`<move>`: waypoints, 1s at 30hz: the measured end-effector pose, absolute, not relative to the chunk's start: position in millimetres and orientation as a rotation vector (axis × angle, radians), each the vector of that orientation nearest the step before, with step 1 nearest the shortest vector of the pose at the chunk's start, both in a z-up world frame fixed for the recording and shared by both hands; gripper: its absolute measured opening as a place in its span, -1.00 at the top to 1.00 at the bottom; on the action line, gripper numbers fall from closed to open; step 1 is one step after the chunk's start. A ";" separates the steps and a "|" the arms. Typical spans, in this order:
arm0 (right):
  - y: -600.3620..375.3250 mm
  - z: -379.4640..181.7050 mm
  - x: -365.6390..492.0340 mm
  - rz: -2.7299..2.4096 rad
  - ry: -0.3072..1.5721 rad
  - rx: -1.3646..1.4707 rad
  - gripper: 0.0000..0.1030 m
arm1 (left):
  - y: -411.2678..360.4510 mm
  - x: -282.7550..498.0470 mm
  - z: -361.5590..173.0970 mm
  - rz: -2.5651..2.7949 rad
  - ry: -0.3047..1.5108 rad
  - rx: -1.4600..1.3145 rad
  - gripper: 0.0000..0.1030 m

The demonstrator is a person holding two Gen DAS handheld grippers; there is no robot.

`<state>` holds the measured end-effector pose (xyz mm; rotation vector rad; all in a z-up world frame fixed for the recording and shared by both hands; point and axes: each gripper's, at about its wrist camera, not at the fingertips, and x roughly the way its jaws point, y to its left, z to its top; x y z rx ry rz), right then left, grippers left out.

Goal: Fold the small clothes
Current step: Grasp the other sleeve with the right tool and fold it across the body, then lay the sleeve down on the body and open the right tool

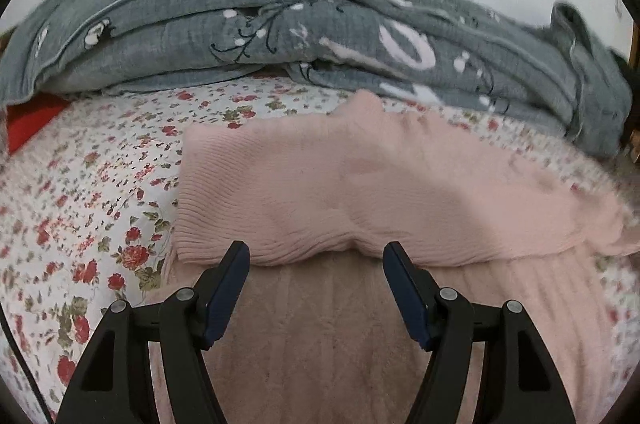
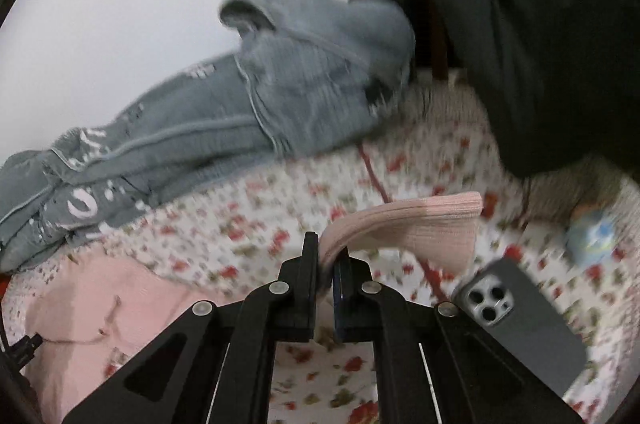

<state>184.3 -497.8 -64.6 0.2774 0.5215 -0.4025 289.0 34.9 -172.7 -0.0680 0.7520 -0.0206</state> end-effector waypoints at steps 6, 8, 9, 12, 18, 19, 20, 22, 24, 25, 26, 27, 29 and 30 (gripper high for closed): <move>-430.4 -3.3 188.6 -0.365 0.447 0.134 0.88 | 60.7 278.2 -155.1 -0.008 0.700 -0.139 -0.41; -406.9 8.1 197.1 -0.333 0.441 0.117 0.88 | 74.8 276.2 -151.0 -0.004 0.702 -0.152 -0.42; -394.0 12.5 202.7 -0.318 0.442 0.111 0.88 | 81.3 274.8 -149.8 0.006 0.700 -0.154 -0.42; -345.0 20.6 222.8 -0.252 0.438 0.067 0.88 | 116.3 268.7 -145.1 0.072 0.685 -0.179 -0.44; -219.4 8.8 271.9 -0.074 0.454 0.001 0.88 | 191.4 256.8 -148.4 0.182 0.683 -0.297 -0.45; -191.4 0.9 284.4 -0.029 0.461 -0.007 0.88 | 200.1 255.2 -149.9 0.196 0.683 -0.304 -0.45; -174.2 -5.8 292.4 -0.001 0.470 -0.009 0.88 | 209.5 252.7 -151.5 0.217 0.680 -0.306 -0.45; -125.0 -23.2 313.3 0.079 0.498 -0.012 0.88 | 223.9 249.7 -154.5 0.248 0.679 -0.304 -0.45; -87.9 -40.1 325.0 0.139 0.523 -0.016 0.88 | 234.1 249.5 -157.4 0.272 0.684 -0.305 -0.45; -61.8 -54.9 333.0 0.187 0.553 -0.021 0.88 | 240.1 249.8 -159.3 0.286 0.688 -0.305 -0.45; -46.6 -67.1 337.6 0.220 0.576 -0.024 0.88 | 244.4 249.7 -160.8 0.295 0.691 -0.309 -0.45; -31.3 -79.9 341.0 0.250 0.603 -0.032 0.88 | 248.6 249.6 -162.2 0.303 0.693 -0.314 -0.45; -4.8 -108.7 350.8 0.293 0.670 -0.038 0.86 | 254.7 249.4 -164.5 0.313 0.701 -0.326 -0.45; 1.2 -119.9 353.6 0.323 0.699 -0.017 0.82 | 254.4 250.4 -164.9 0.311 0.702 -0.326 -0.45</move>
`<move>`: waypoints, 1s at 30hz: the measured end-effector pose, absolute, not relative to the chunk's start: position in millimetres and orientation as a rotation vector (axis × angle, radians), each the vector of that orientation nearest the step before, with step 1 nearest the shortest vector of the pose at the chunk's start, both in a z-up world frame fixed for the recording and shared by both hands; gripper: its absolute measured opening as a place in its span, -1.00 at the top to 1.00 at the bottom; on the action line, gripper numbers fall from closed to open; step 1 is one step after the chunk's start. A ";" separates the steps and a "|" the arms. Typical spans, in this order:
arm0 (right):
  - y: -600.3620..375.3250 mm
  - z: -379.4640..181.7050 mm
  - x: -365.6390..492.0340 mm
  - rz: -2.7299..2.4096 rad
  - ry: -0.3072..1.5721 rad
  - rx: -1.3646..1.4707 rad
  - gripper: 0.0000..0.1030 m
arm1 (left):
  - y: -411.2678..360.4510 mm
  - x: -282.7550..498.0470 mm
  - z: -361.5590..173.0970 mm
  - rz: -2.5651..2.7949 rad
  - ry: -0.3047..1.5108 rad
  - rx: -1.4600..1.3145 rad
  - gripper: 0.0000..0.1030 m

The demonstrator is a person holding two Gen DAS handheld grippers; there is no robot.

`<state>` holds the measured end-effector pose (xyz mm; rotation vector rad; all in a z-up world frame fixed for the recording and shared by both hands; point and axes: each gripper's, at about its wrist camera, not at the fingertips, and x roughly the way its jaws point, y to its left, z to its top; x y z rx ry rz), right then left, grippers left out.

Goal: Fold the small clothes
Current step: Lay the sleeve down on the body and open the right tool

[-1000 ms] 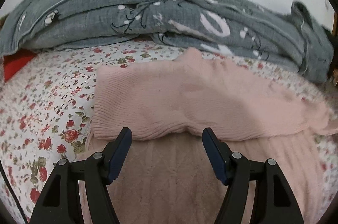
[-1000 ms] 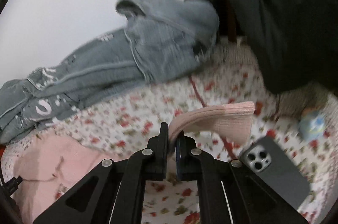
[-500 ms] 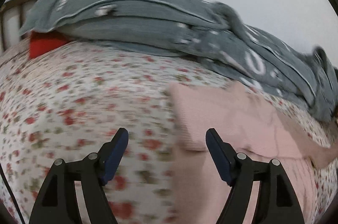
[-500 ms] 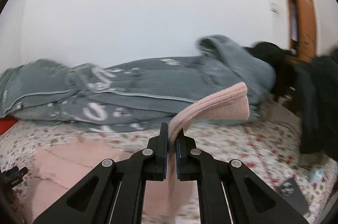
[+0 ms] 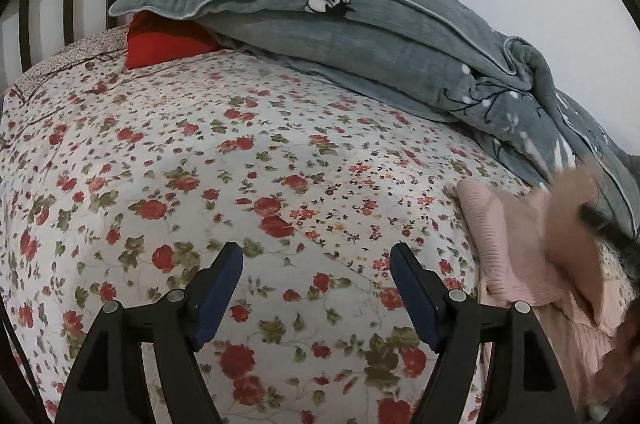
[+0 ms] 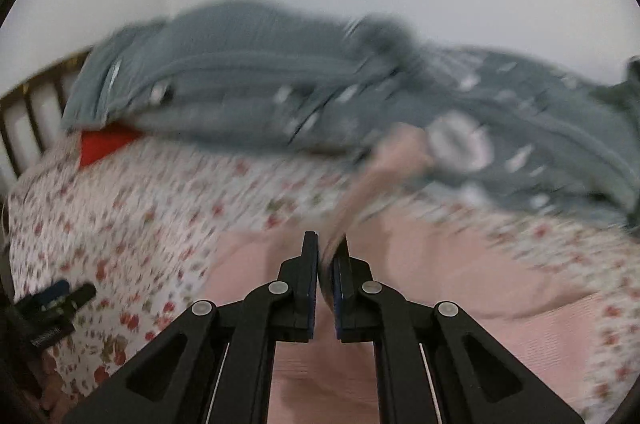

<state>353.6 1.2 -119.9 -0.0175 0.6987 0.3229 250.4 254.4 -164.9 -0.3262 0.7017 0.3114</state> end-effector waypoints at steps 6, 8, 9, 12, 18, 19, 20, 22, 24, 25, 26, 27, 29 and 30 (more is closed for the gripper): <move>-5.2 -135.1 339.4 0.473 0.805 0.033 0.35 | 232.2 257.9 -163.4 0.252 0.706 -0.284 -0.45; -34.4 -124.8 319.9 0.466 0.747 0.059 -0.04 | 216.7 260.8 -161.7 0.179 0.707 -0.265 -0.45; -49.8 -121.1 311.9 0.456 0.724 0.076 -0.12 | 209.3 262.5 -160.8 0.142 0.707 -0.262 -0.45; -108.2 -114.4 284.2 0.386 0.685 0.100 -0.12 | 184.7 270.5 -158.5 0.034 0.713 -0.264 -0.45; -188.2 -133.7 255.6 0.186 0.697 0.023 -0.12 | 145.8 292.1 -162.7 -0.046 0.736 -0.226 -0.22; -202.5 -140.6 251.6 0.162 0.704 0.025 -0.12 | 142.5 296.1 -164.7 -0.045 0.741 -0.225 -0.12; -210.6 -145.2 249.3 0.148 0.706 0.033 -0.12 | 141.4 298.5 -166.7 -0.044 0.747 -0.233 0.06; -231.9 -155.6 242.9 0.137 0.708 0.081 -0.12 | 140.4 304.2 -171.4 -0.058 0.755 -0.266 0.15; -246.7 -164.7 241.3 0.150 0.707 0.153 -0.12 | 140.3 310.1 -175.6 -0.070 0.763 -0.298 0.45; -252.7 -167.6 240.8 0.155 0.716 0.186 -0.12 | 139.1 313.1 -177.5 -0.079 0.767 -0.312 0.54; -257.1 -169.4 243.0 0.159 0.738 0.211 -0.12 | 138.1 315.3 -178.9 -0.077 0.772 -0.318 0.69; -258.5 -169.2 243.8 0.165 0.750 0.218 -0.12 | 138.3 315.2 -179.3 -0.070 0.768 -0.318 0.78; -259.0 -167.8 239.6 0.168 0.742 0.202 -0.12 | 141.7 310.7 -176.8 -0.069 0.745 -0.333 0.82; -256.4 -166.8 237.6 0.166 0.736 0.188 -0.12 | 144.6 307.6 -175.4 -0.061 0.734 -0.347 0.86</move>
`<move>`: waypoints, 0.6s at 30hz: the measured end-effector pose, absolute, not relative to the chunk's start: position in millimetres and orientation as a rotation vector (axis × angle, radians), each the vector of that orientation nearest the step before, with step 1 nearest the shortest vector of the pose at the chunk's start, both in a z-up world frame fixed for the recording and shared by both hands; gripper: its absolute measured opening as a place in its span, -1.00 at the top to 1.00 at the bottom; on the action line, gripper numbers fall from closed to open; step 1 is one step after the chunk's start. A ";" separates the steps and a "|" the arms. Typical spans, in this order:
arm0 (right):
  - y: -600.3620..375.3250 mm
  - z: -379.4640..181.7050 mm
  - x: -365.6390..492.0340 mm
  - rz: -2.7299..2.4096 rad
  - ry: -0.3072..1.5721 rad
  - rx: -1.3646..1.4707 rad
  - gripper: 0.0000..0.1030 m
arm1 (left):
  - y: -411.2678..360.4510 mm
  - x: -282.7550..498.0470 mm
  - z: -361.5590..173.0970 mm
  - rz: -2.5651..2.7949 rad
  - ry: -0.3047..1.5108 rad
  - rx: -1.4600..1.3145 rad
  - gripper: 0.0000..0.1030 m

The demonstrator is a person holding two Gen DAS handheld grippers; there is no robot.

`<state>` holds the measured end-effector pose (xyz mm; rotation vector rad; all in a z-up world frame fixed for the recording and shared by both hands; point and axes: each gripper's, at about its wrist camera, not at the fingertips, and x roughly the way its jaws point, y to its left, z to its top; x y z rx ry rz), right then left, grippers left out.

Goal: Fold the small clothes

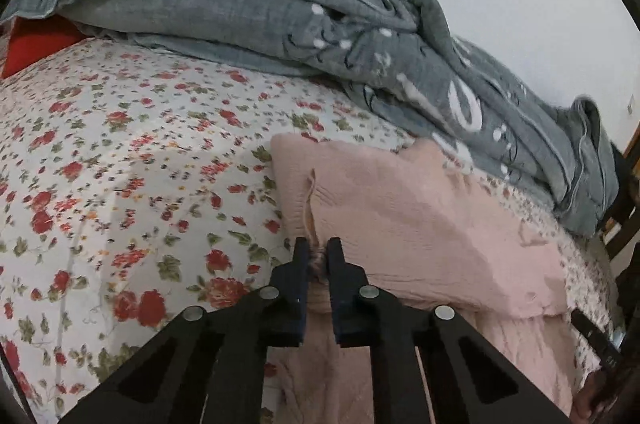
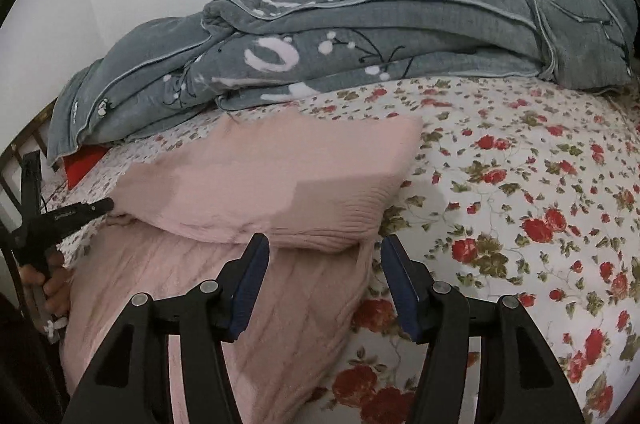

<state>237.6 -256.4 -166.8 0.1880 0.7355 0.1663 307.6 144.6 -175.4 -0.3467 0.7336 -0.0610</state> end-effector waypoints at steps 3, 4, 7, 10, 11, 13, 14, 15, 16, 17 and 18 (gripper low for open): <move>-253.2 -165.9 229.4 0.171 0.726 0.165 -0.12 | 150.1 302.9 -179.8 -0.043 0.753 -0.378 0.87; -251.9 -166.0 228.3 0.177 0.724 0.161 -0.12 | 150.0 302.9 -181.6 -0.043 0.761 -0.381 0.87; -247.0 -169.9 232.8 0.169 0.739 0.142 -0.12 | 145.2 302.0 -179.4 -0.031 0.755 -0.343 0.87; -242.4 -180.6 241.6 0.144 0.790 0.109 -0.11 | 143.0 300.8 -178.4 -0.013 0.765 -0.317 0.78; -240.9 -185.8 245.5 0.125 0.819 0.097 0.02 | 143.4 300.2 -178.3 -0.008 0.772 -0.314 0.74; -242.3 -187.9 247.7 0.105 0.834 0.098 0.26 | 144.7 297.4 -178.0 -0.012 0.780 -0.306 0.68; -244.5 -185.7 245.9 0.111 0.825 0.112 0.33 | 145.5 295.9 -177.9 -0.012 0.782 -0.306 0.65; -247.0 -183.1 243.4 0.108 0.821 0.126 0.33 | 146.2 293.7 -177.7 -0.011 0.783 -0.305 0.63; -249.1 -181.6 241.7 0.104 0.819 0.136 0.33 | 146.8 289.8 -177.6 -0.008 0.784 -0.304 0.63; -251.0 -177.5 236.7 0.105 0.811 0.151 0.33 | 147.1 286.2 -177.6 -0.008 0.783 -0.300 0.61; -250.9 -174.7 232.8 0.108 0.807 0.153 0.32 | 147.8 280.5 -178.2 -0.006 0.783 -0.291 0.60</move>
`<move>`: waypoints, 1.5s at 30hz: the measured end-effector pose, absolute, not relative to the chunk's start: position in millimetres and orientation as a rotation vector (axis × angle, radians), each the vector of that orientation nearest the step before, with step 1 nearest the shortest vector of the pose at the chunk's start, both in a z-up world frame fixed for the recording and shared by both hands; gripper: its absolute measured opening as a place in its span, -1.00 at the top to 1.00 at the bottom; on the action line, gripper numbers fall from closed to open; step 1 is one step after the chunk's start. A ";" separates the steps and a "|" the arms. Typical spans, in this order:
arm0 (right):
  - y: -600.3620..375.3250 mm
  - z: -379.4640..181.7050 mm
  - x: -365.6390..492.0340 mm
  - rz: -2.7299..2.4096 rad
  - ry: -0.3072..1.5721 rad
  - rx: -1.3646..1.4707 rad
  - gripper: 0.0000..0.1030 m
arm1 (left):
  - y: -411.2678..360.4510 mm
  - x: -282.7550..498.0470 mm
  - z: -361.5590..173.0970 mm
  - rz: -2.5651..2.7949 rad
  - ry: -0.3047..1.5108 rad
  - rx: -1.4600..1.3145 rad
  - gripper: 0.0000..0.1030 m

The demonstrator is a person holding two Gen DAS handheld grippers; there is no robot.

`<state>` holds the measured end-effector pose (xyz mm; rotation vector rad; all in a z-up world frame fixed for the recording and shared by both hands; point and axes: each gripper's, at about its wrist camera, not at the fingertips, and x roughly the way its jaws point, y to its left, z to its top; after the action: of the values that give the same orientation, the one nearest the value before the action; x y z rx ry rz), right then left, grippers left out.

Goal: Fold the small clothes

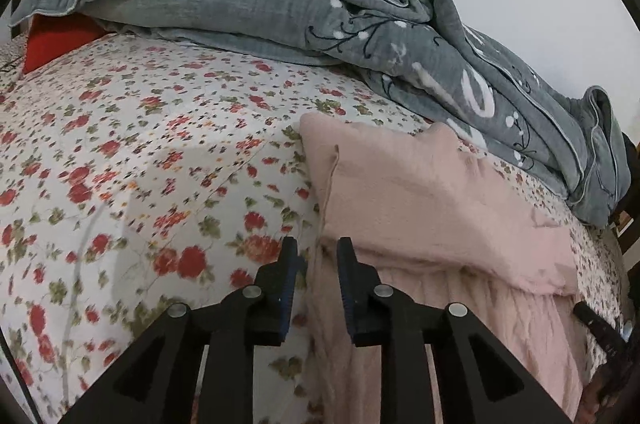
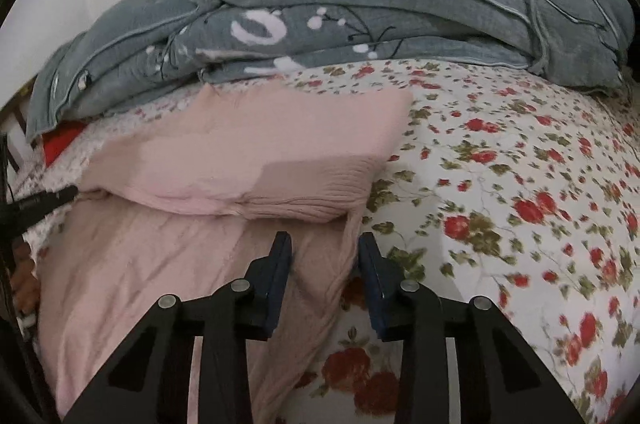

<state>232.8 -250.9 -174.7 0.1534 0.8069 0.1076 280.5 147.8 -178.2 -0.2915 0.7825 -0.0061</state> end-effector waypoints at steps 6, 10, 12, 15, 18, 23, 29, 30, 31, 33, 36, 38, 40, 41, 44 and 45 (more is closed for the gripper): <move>-242.2 -159.4 178.4 0.095 0.782 0.134 0.05 | 157.6 243.0 -183.9 -0.019 0.821 -0.301 0.58; -231.9 -157.0 133.2 0.095 0.798 0.085 -0.17 | 164.4 203.6 -185.5 -0.032 0.848 -0.290 0.57; -230.4 -158.9 111.6 0.101 0.809 0.090 -0.21 | 165.1 184.8 -182.7 -0.041 0.849 -0.279 0.50; -228.5 -164.9 84.8 0.134 0.846 0.128 -0.21 | 167.2 153.2 -178.9 -0.041 0.832 -0.273 -0.39; -225.7 -171.1 58.5 0.157 0.859 0.156 -0.21 | 165.6 116.6 -173.7 -0.041 0.777 -0.230 -0.57; -213.8 -180.2 24.3 0.184 0.847 0.169 -0.21 | 156.2 82.7 -177.8 -0.078 0.799 -0.210 -0.57; -193.9 -195.7 19.9 0.208 0.858 0.148 -0.05 | 130.2 68.1 -195.3 -0.123 0.872 -0.154 -0.54; -190.7 -199.5 22.4 0.206 0.865 0.145 0.00 | 125.3 68.1 -198.9 -0.130 0.886 -0.148 -0.54; -188.1 -203.5 24.9 0.210 0.872 0.146 0.02 | 120.3 70.0 -203.9 -0.125 0.901 -0.145 -0.53; -183.9 -210.6 30.3 0.214 0.887 0.146 0.27 | 115.0 75.4 -213.5 -0.101 0.935 -0.151 -0.10; -180.8 -214.2 31.4 0.232 0.884 0.141 0.86 | 113.6 76.3 -218.7 -0.075 0.950 -0.160 0.59; -184.5 -206.9 26.9 0.253 0.858 0.143 0.89 | 117.5 72.3 -211.3 -0.119 0.938 -0.186 0.82; -200.1 -189.9 15.1 0.262 0.792 0.174 0.90 | 131.1 68.4 -201.9 -0.122 0.914 -0.226 0.82; -208.2 -182.3 10.6 0.266 0.767 0.190 0.91 | 138.8 65.8 -198.9 -0.132 0.905 -0.248 0.82; -241.0 -170.8 -3.4 0.271 0.720 0.257 0.92 | 151.2 59.8 -198.4 -0.157 0.899 -0.282 0.82; -247.9 -174.1 -4.0 0.269 0.733 0.265 0.93 | 152.2 58.5 -200.3 -0.159 0.900 -0.284 0.82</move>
<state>-4.0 -247.9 -174.1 0.2655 0.7331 0.2691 58.5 152.2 -200.3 -0.2836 0.8995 -0.1589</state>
